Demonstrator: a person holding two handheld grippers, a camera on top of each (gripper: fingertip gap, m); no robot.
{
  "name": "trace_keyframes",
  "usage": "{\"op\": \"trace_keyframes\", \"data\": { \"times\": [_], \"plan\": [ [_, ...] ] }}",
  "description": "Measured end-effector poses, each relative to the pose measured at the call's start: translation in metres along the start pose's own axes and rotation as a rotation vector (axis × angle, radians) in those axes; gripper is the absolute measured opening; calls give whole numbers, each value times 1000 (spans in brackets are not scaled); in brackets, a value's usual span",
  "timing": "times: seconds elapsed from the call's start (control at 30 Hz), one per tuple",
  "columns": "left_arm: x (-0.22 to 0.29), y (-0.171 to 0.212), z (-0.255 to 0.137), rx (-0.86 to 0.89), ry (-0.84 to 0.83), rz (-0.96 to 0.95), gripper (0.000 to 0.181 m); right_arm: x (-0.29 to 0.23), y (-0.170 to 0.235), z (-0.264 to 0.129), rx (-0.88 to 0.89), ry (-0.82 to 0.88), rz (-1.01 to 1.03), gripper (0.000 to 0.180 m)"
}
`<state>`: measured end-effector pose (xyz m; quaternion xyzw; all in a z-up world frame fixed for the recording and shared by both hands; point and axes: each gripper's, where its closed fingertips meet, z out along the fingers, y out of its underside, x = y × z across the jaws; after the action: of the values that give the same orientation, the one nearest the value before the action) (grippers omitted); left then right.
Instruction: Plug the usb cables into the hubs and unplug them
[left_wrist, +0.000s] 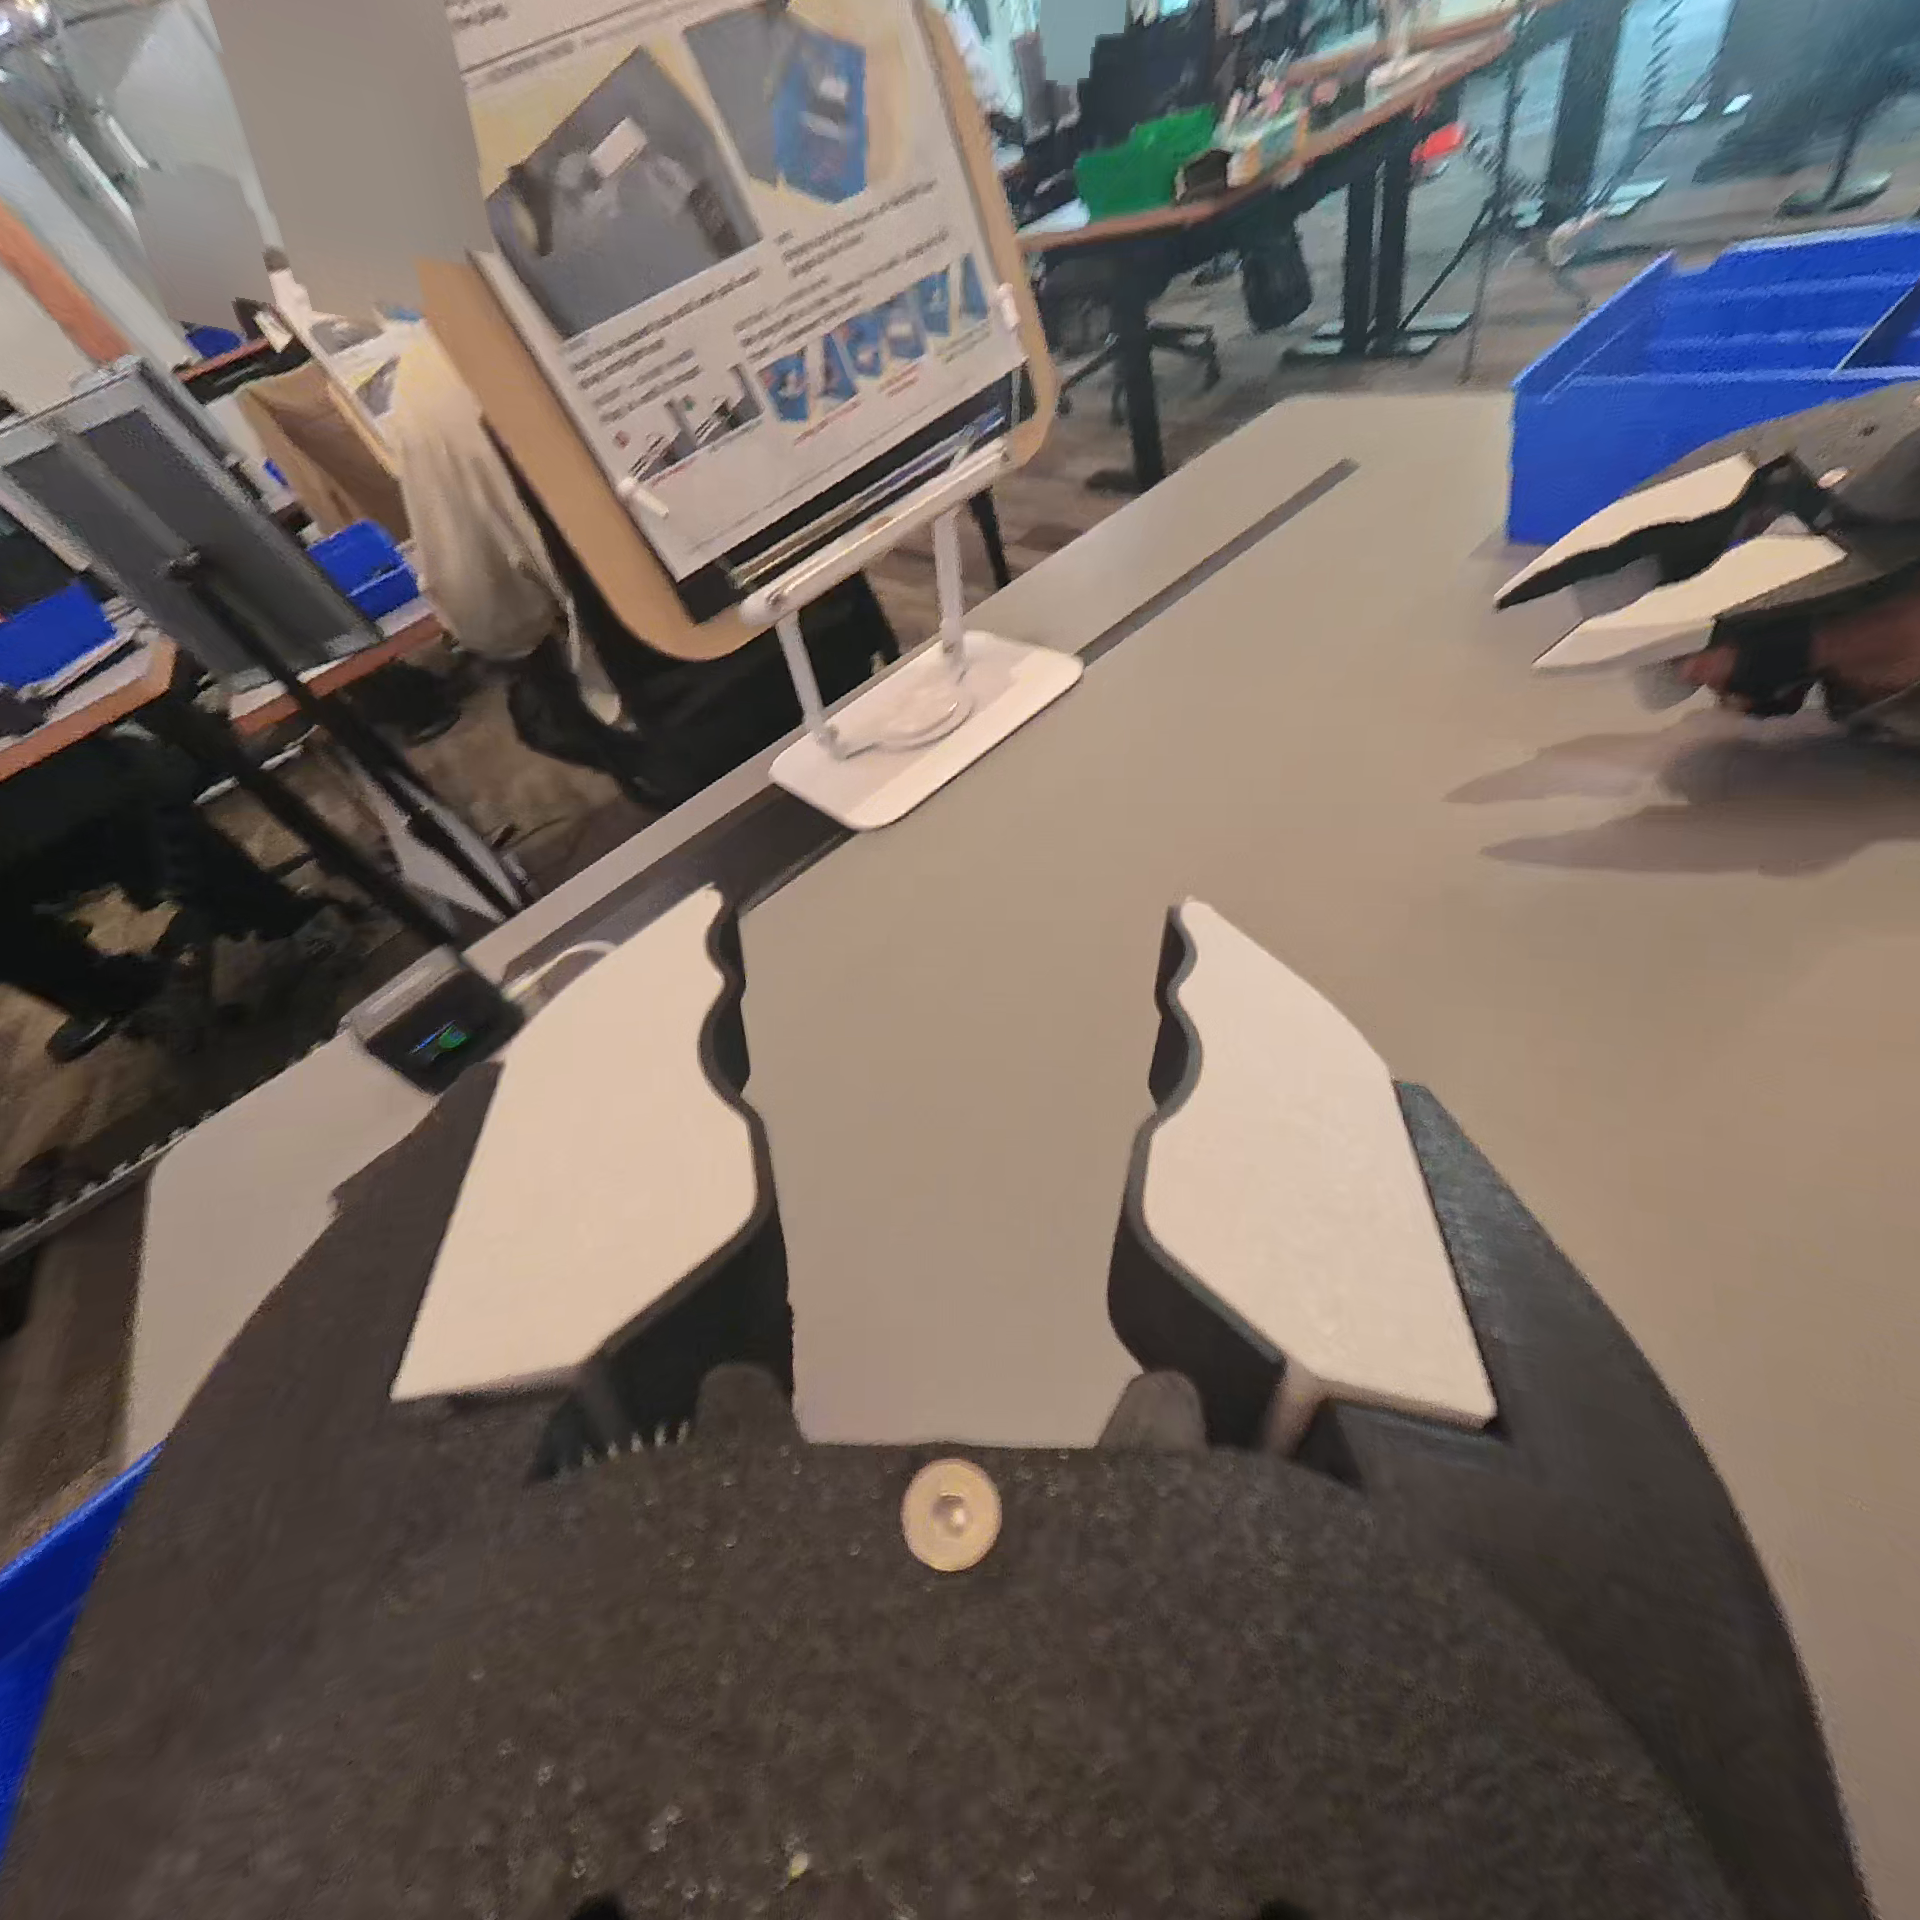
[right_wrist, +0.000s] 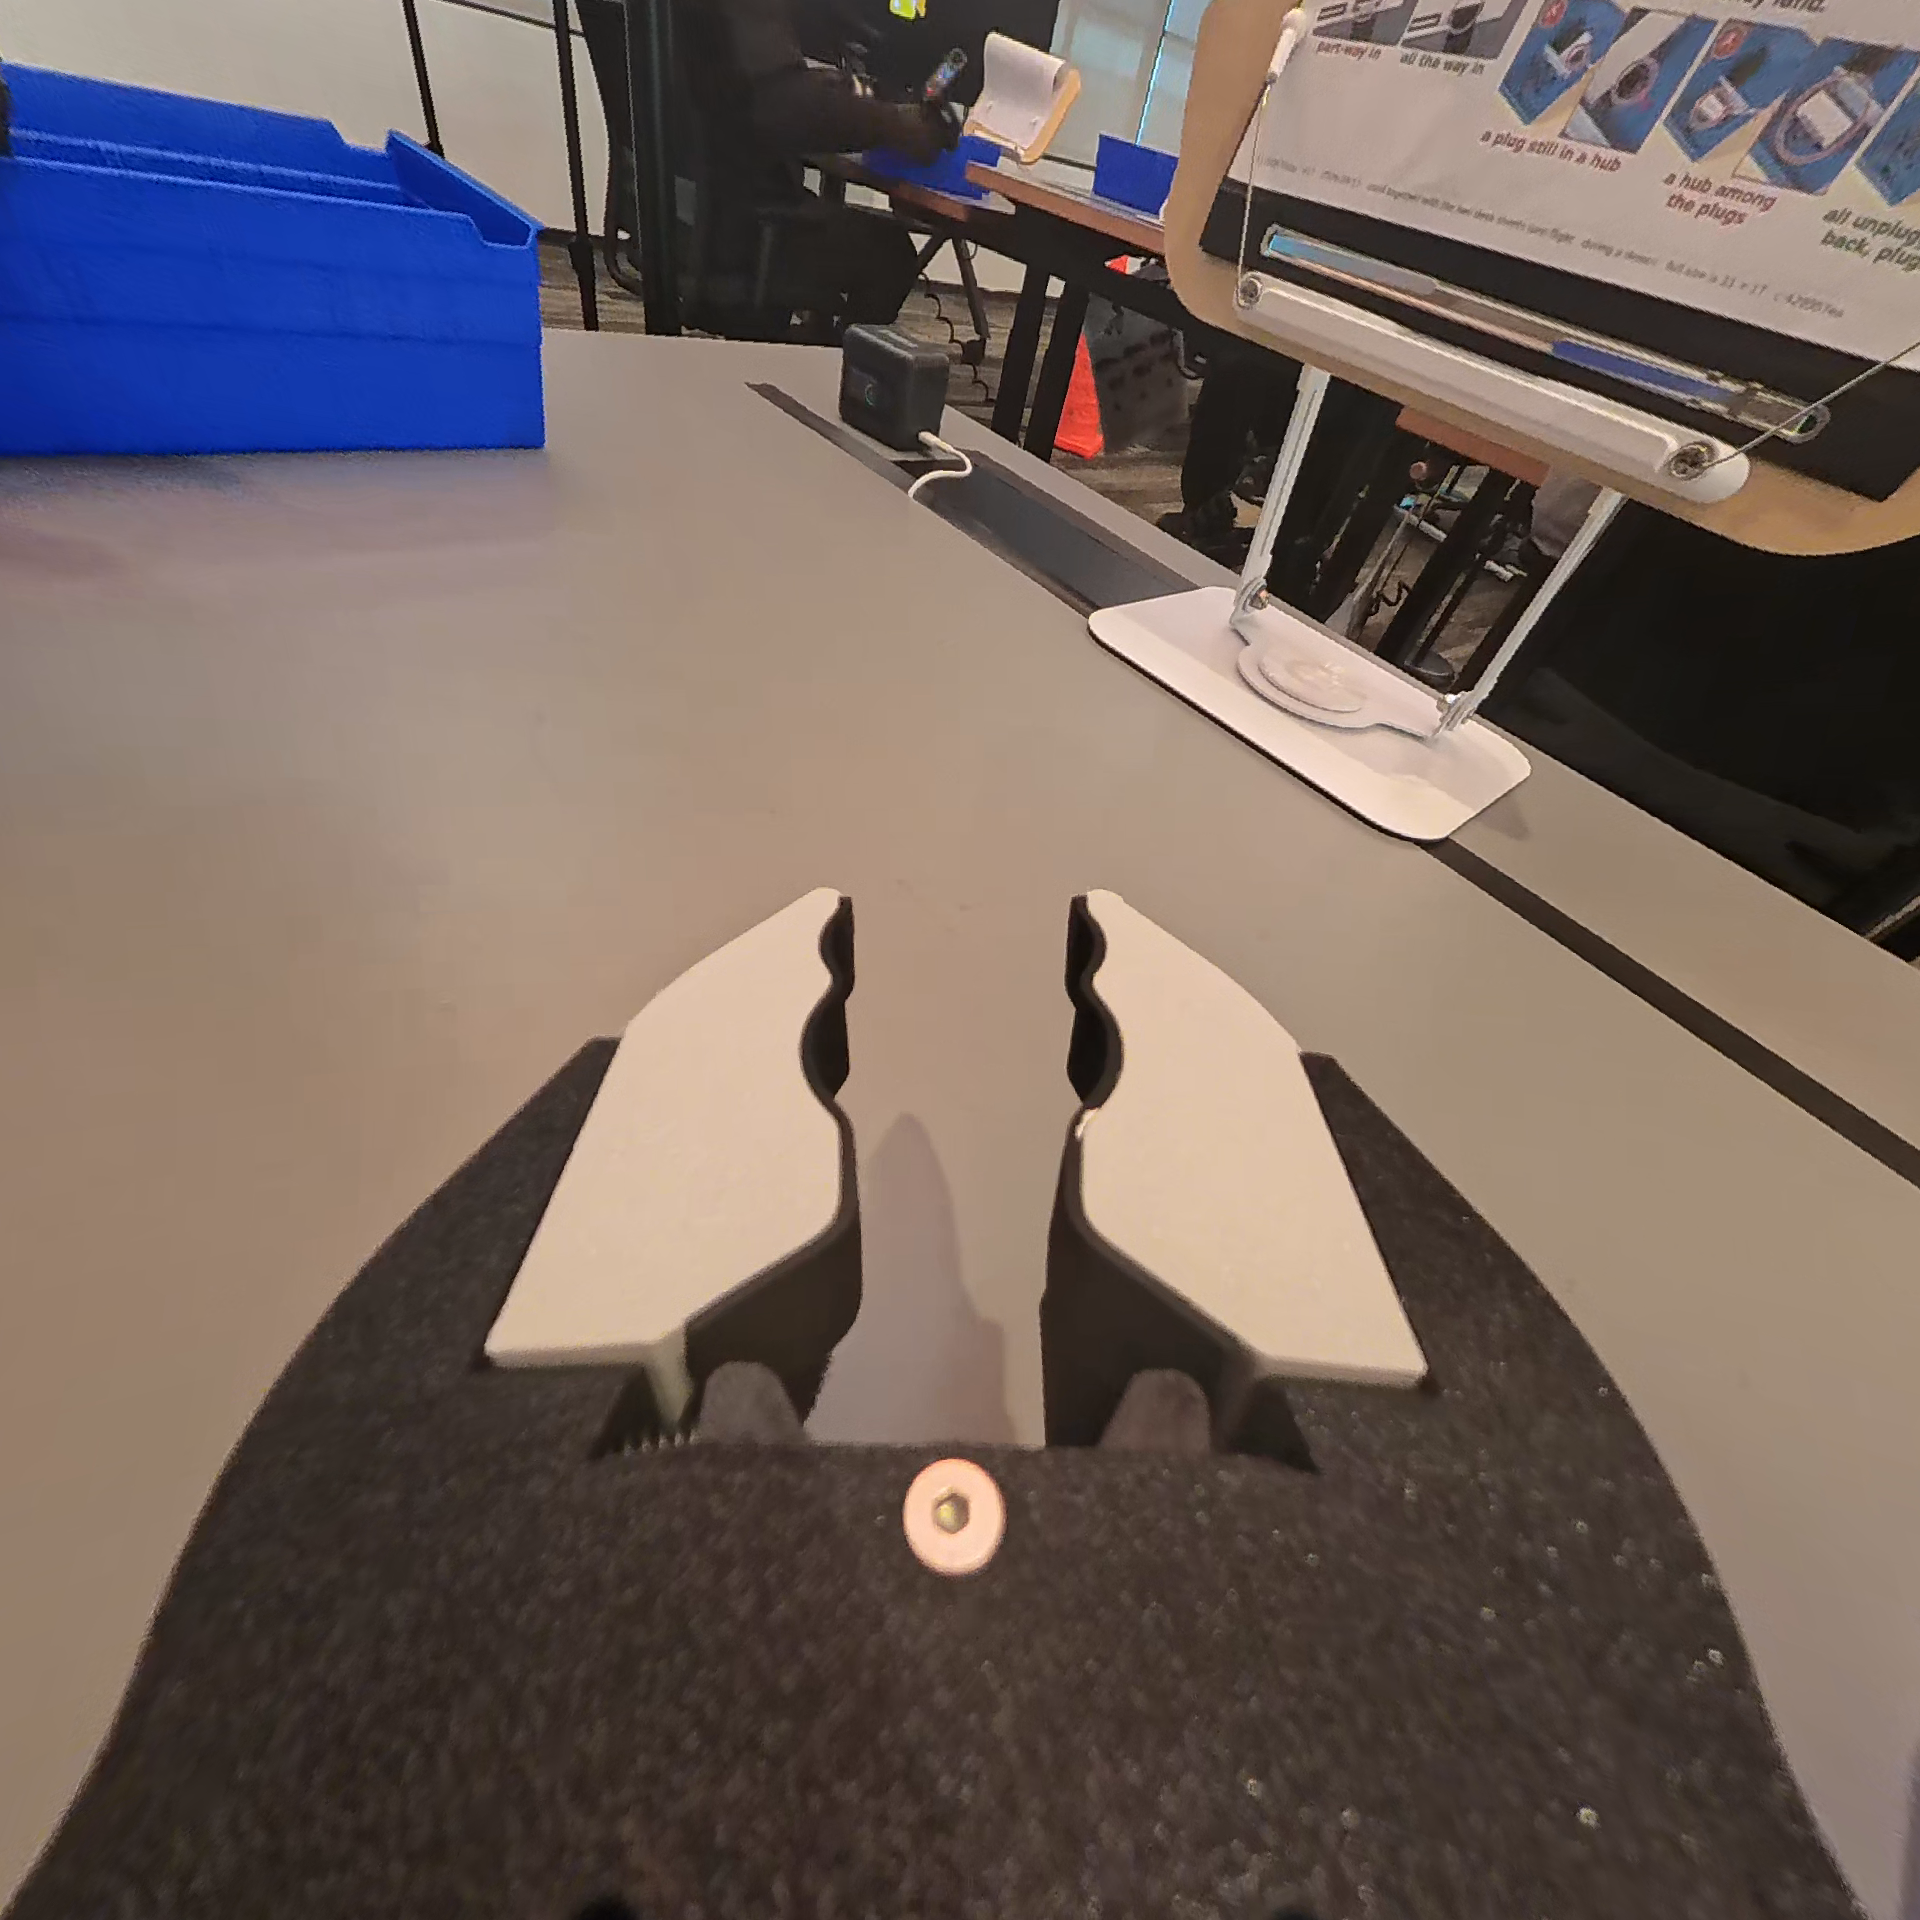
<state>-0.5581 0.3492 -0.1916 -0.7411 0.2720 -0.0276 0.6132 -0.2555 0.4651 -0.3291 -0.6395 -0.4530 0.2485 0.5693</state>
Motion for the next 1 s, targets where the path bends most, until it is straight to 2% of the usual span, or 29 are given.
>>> {"op": "trace_keyframes", "data": {
  "times": [0.23,0.5,0.73,1.0],
  "plan": [
    [-61,32,-62,-181,-120,-17,76,0,-1,-1,3,2,6,36],
    [-121,111,-118,-518,-192,-77,75,-6,1,3,-14,-17,-2,36],
    [-137,177,-130,-723,-117,-123,69,-9,3,5,-21,-26,-1,36],
    [-146,216,-129,-846,-48,-137,63,-9,2,6,-20,-24,10,36]
  ]
}}
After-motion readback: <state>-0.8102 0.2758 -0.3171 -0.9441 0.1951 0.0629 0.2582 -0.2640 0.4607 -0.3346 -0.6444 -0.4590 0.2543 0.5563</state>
